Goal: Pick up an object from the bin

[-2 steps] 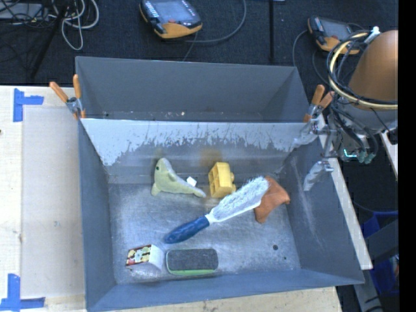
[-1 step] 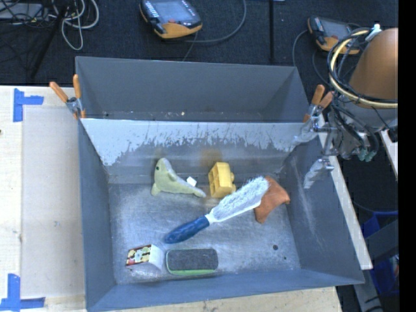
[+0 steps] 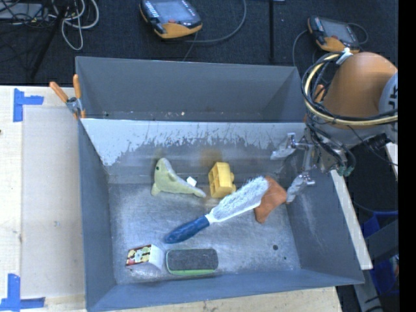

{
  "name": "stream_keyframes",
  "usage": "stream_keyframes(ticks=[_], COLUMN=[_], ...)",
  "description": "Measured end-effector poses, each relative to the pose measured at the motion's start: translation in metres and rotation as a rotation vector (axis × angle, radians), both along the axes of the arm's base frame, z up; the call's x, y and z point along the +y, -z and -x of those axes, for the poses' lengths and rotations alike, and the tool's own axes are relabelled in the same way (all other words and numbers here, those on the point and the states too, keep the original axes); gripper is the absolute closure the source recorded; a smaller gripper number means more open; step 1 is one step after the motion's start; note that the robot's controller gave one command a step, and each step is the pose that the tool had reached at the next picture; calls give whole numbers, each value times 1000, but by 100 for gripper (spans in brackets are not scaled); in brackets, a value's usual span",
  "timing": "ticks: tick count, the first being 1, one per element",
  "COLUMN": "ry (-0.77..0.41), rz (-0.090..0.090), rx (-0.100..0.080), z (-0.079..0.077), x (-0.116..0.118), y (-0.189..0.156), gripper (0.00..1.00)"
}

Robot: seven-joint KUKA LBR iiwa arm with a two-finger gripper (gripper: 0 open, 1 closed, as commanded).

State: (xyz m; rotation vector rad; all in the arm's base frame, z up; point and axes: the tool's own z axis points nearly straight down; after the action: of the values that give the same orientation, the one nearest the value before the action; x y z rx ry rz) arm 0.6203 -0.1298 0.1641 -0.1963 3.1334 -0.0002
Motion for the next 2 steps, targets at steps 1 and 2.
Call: stream_keyframes(ticks=[1,2], ry=[-257,-316], rz=[-1,-1], rx=[4,4], z=[6,12], x=[60,94], y=[6,32], gripper=[0,0])
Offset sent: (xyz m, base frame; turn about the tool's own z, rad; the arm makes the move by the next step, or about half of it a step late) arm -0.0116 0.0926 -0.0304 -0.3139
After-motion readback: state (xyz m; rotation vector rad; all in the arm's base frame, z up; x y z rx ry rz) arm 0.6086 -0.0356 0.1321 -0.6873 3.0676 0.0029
